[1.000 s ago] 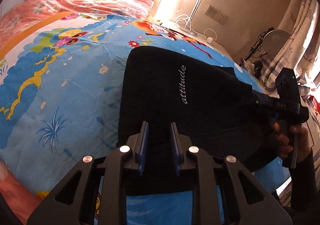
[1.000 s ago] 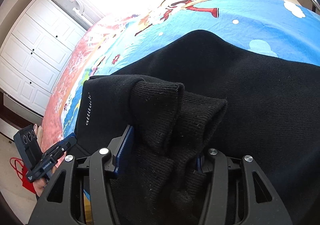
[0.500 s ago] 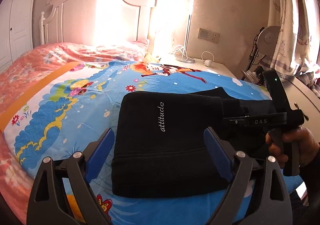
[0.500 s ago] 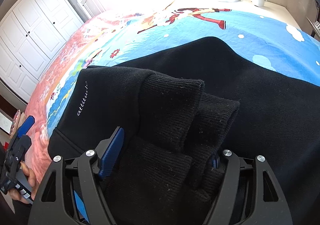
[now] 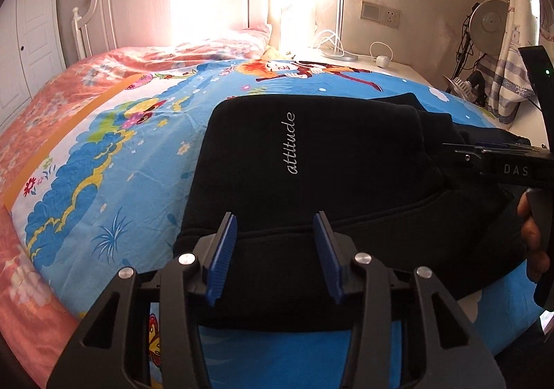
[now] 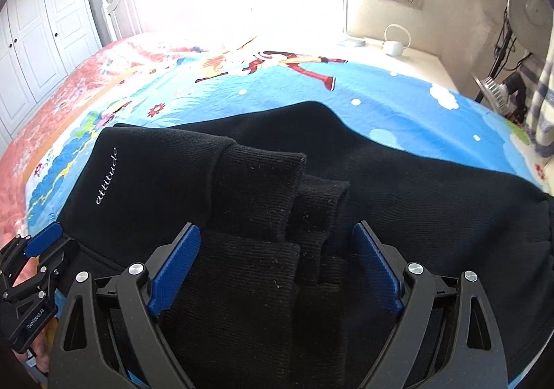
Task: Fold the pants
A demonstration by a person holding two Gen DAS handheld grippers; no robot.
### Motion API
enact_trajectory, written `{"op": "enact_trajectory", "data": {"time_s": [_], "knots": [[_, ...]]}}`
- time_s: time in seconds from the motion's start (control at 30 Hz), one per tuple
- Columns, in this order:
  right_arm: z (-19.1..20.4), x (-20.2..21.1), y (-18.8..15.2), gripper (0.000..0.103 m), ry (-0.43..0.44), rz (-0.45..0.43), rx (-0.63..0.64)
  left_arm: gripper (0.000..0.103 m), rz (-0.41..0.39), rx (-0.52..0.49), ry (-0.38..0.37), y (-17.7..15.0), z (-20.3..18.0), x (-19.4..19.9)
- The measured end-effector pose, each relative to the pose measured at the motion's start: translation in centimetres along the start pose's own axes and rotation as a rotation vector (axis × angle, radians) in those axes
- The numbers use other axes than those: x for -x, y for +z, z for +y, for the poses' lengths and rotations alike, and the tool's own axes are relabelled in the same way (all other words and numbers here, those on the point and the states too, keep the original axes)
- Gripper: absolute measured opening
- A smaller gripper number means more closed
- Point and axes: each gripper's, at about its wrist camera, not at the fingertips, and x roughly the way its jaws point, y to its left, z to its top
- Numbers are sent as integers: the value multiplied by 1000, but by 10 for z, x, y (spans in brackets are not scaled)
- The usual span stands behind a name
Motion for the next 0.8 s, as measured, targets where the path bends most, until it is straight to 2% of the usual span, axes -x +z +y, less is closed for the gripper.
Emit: {"op": "enact_trajectory", "data": {"time_s": [0.17,0.33,0.43,0.53,0.6,0.67,0.73,0.8], "knots": [[4,17,-1,86,-67,-68,-14,46,5,15,-16,-1,3,-2],[10,28,-4,86,-96,-105,-17,46,-4,2,-11,-2,2,-2],[21,35,-10,87,-34,-107,-19,46,-8,4,-10,-3,1,-3],[41,36,-15,87,0,-120,50,46,-15,5,-5,-4,1,-3],[47,29,-20,87,31,-82,64,46,-16,9,-11,-5,2,-2],[52,19,-29,87,99,-24,81,47,-14,7,-22,-5,4,1],[58,11,-39,87,62,7,124,47,-13,1,-34,-8,6,5],[64,11,-45,87,34,2,166,47,-14,-17,-45,-13,8,10]]}}
